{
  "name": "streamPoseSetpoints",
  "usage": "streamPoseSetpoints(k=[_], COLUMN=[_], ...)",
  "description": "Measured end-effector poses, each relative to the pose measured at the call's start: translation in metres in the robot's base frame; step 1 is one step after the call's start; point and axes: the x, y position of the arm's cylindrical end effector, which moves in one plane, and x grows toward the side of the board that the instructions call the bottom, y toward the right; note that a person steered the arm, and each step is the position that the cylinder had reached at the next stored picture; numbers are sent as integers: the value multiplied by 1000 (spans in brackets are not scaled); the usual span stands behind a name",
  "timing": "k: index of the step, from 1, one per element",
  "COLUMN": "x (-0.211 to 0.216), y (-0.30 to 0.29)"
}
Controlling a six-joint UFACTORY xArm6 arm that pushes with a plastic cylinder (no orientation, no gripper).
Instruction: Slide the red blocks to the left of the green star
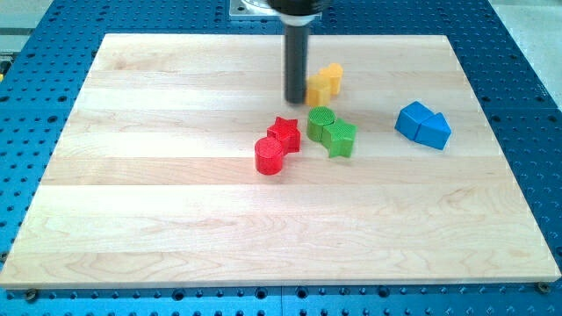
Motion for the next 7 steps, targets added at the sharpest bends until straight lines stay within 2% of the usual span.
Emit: streamPoseSetpoints(k=[2, 3, 5, 7], x=[2, 27, 92, 98], y=[-10, -75, -103, -38])
